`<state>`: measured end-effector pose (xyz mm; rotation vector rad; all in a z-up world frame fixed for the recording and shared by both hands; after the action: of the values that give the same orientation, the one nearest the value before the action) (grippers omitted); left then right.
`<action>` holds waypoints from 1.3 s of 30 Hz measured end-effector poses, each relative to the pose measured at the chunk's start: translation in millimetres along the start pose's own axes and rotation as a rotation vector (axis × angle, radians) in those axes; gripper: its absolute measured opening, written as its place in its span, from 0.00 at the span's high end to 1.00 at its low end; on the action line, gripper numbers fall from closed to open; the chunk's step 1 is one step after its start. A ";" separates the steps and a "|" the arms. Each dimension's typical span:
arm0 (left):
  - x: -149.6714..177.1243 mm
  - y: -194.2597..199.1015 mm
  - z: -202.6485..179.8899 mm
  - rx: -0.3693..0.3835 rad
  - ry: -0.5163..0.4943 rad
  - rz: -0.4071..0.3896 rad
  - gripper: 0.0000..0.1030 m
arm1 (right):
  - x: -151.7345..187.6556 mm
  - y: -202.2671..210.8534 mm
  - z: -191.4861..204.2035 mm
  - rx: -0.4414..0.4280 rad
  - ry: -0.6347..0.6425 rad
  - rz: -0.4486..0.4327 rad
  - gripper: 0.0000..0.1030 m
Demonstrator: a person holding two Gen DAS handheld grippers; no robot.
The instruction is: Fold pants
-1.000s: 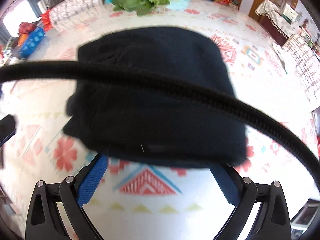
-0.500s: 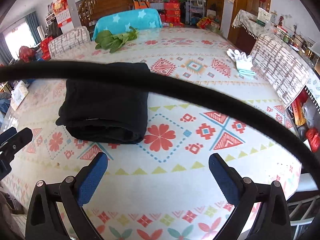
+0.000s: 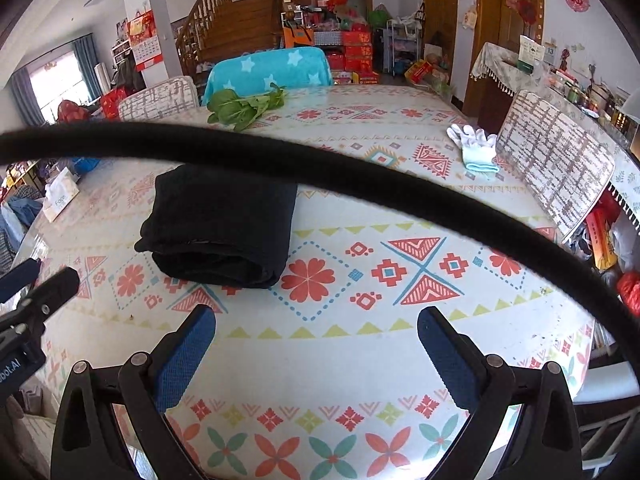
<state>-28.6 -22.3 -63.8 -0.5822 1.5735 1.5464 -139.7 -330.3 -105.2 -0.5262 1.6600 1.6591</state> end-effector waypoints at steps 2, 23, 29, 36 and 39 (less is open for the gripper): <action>-7.0 12.5 7.3 -0.054 -0.008 -0.067 0.16 | 1.9 -1.5 6.9 -0.019 0.012 0.005 0.00; -37.2 46.8 54.5 -0.245 0.142 -0.190 0.00 | 1.5 4.8 33.7 -0.058 0.139 -0.033 0.00; -35.4 28.0 45.2 -0.182 0.131 -0.126 0.00 | 2.1 2.1 33.0 -0.058 0.138 -0.028 0.00; 9.9 -6.4 20.1 -0.111 0.093 0.025 0.00 | 9.3 -5.6 37.6 -0.057 0.155 0.000 0.00; 31.7 -17.8 10.9 -0.089 0.078 0.095 0.00 | 12.2 -9.9 38.7 -0.052 0.159 0.015 0.00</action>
<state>-29.0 -7.0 -98.6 -0.6313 1.6171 1.6896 -132.8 -291.0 -117.5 -0.6879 1.7408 1.7128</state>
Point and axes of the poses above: each gripper's, at about its wrist camera, not at the fingertips, and y roughly against the way its jaws point, z to its left, x to its underside, the point moved 10 cm from there along -y, roughly the way its jaws point, and after that the axes turned 7 degrees about -z, right-handed, at the moved point
